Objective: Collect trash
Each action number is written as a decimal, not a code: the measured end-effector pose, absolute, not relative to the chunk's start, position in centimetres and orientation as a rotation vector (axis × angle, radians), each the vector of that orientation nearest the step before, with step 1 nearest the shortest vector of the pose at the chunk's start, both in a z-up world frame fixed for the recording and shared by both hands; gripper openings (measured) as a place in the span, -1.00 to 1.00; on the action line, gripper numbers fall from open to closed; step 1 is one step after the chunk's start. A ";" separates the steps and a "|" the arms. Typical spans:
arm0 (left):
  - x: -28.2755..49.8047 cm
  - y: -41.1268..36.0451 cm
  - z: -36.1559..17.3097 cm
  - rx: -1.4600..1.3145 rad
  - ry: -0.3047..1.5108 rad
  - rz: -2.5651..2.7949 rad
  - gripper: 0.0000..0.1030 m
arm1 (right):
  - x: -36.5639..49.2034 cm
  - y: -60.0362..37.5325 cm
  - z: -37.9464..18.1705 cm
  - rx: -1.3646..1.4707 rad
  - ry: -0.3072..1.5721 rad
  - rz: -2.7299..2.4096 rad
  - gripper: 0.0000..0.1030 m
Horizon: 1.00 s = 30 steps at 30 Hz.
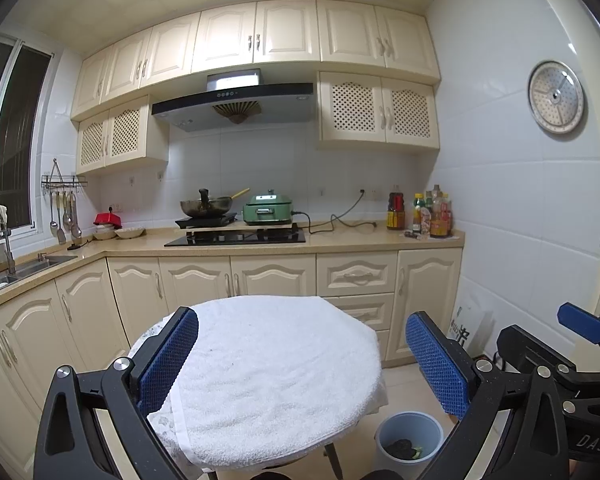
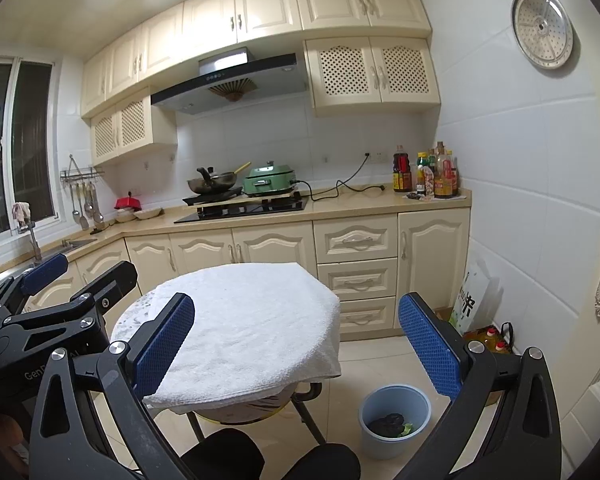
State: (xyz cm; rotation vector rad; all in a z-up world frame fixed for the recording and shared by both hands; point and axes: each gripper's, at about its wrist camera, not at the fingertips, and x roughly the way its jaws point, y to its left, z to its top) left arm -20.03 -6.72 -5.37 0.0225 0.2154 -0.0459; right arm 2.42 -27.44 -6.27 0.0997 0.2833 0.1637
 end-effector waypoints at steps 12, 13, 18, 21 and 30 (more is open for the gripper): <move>-19.8 -7.0 -6.2 0.016 0.207 -0.038 0.99 | 2.4 -27.0 -6.0 0.101 0.280 0.164 1.00; -19.7 -7.0 -6.2 0.016 0.207 -0.037 0.99 | 2.4 -27.0 -6.1 0.101 0.281 0.164 1.00; -19.6 -7.4 -6.5 0.018 0.204 -0.033 0.99 | 2.4 -27.1 -6.1 0.102 0.281 0.165 1.00; -19.6 -7.4 -6.7 0.019 0.204 -0.034 0.99 | 2.4 -27.0 -6.1 0.102 0.283 0.166 1.00; -19.8 -7.5 -7.2 0.023 0.188 -0.028 0.99 | 2.5 -26.9 -6.0 0.103 0.285 0.167 1.00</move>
